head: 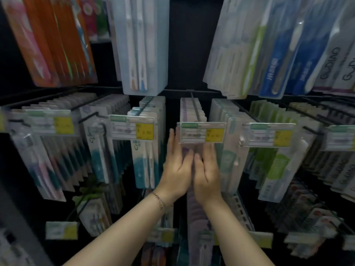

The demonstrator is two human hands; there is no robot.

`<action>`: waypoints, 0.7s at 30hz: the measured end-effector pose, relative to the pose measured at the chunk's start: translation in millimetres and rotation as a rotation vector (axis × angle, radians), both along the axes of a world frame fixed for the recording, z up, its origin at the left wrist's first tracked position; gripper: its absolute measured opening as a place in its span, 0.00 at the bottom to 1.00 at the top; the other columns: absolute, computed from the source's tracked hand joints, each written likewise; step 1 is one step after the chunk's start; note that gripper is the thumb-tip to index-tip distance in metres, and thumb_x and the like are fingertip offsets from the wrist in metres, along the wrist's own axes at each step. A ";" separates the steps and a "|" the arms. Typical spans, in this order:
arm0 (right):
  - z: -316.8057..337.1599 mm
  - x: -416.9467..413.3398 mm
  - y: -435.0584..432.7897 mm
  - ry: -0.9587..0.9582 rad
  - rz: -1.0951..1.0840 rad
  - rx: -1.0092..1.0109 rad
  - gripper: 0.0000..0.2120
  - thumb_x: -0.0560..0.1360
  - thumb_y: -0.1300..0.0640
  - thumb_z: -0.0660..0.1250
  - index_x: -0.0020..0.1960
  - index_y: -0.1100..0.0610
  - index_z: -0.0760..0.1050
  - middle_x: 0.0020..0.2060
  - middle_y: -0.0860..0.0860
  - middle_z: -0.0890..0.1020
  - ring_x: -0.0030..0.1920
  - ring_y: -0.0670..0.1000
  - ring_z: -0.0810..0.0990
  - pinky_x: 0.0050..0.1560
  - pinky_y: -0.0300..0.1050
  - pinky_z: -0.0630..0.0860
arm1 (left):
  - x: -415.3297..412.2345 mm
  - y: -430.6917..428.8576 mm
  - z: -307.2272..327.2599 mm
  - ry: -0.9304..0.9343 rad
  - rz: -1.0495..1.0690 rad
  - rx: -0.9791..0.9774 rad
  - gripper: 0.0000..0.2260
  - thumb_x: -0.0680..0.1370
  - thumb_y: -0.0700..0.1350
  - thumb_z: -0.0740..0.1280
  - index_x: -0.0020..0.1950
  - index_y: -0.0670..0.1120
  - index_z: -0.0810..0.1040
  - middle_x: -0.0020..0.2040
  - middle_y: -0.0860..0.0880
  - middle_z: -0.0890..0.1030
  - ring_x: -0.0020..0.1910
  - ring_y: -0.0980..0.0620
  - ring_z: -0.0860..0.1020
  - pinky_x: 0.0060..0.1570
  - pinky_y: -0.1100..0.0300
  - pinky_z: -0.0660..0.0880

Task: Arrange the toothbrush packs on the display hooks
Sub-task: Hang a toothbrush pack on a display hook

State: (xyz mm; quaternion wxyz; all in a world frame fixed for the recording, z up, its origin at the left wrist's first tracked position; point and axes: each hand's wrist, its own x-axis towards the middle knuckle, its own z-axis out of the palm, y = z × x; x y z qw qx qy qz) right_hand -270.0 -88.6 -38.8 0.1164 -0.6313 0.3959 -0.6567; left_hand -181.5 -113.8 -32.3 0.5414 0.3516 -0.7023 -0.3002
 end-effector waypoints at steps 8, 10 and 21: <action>6.1 13.8 -15.9 -0.163 0.026 0.028 0.15 0.81 0.60 0.52 0.63 0.48 0.70 0.58 0.44 0.77 0.62 0.42 0.75 0.66 0.33 0.65 | -3.4 -24.4 11.4 0.018 -0.152 0.135 0.31 0.77 0.61 0.53 0.77 0.51 0.57 0.76 0.50 0.63 0.75 0.54 0.60 0.75 0.49 0.57; 8.0 13.8 -19.7 -0.193 0.033 0.067 0.14 0.80 0.59 0.52 0.60 0.48 0.71 0.56 0.44 0.77 0.59 0.40 0.76 0.64 0.32 0.66 | -5.4 -29.1 13.6 0.001 -0.156 0.137 0.31 0.76 0.62 0.52 0.77 0.50 0.59 0.75 0.49 0.64 0.75 0.53 0.61 0.75 0.49 0.58; 9.9 7.3 -21.2 -0.151 -0.088 0.043 0.14 0.80 0.59 0.56 0.59 0.44 0.73 0.55 0.45 0.79 0.59 0.43 0.76 0.64 0.42 0.70 | 0.2 -13.5 30.5 0.051 -0.179 0.081 0.22 0.80 0.53 0.55 0.74 0.49 0.65 0.67 0.54 0.74 0.67 0.61 0.71 0.72 0.56 0.65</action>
